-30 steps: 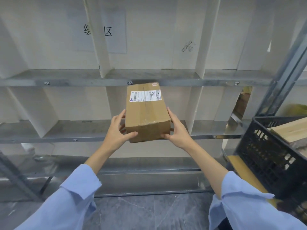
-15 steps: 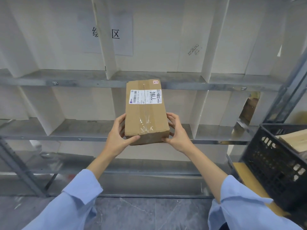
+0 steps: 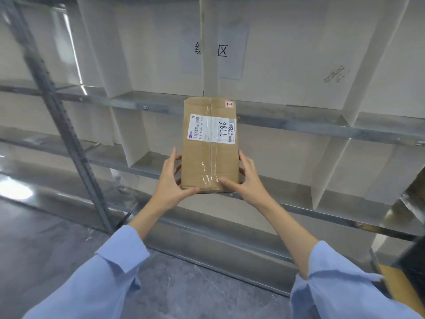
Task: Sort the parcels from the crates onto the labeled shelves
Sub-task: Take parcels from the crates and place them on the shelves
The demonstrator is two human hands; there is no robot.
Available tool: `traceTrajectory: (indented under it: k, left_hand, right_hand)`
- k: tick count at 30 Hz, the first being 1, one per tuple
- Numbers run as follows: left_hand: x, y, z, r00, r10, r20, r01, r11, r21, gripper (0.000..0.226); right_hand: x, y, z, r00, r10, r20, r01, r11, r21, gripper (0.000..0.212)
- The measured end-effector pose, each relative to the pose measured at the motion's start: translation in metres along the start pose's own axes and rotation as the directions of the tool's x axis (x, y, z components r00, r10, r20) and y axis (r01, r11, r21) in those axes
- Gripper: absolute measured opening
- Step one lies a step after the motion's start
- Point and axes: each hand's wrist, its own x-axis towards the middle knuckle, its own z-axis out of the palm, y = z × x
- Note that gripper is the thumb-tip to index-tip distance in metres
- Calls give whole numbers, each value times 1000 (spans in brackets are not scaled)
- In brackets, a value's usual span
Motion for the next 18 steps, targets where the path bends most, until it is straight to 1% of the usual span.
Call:
traceTrajectory:
  k: [2,4,6,8,11,14,18]
  left_hand:
    - [-4,-4,-22,1000,-7,-22,9,999,49,127]
    - [-8,-7,-44,998,-16,-61,22,995,94,118]
    - [-14,-11,-69,993,-16,-114,31,991,128,106]
    - [-20,-17,-98,984,-17,-177,43,989,142,102]
    - [-26,-24,-146,973,-29,-230,57,991,118,102]
    - [-27,-35,-200,970,-42,-239,80,985,151,105]
    - [-21,-52,-272,959,-51,-277,109,973,201,107]
  right_hand:
    - [12,-6,22,999,-38,35,38,999,3,94]
    - [24,-10,44,996,-58,72,57,998,16,94]
    - [38,-14,69,992,-67,110,63,997,33,100]
    - [55,-22,99,985,-82,154,73,996,60,108]
    - [79,-39,145,964,-110,240,73,985,156,109]
    - [104,-56,194,941,-138,309,75,975,208,112]
    - [141,-77,266,934,-151,324,78,971,227,113]
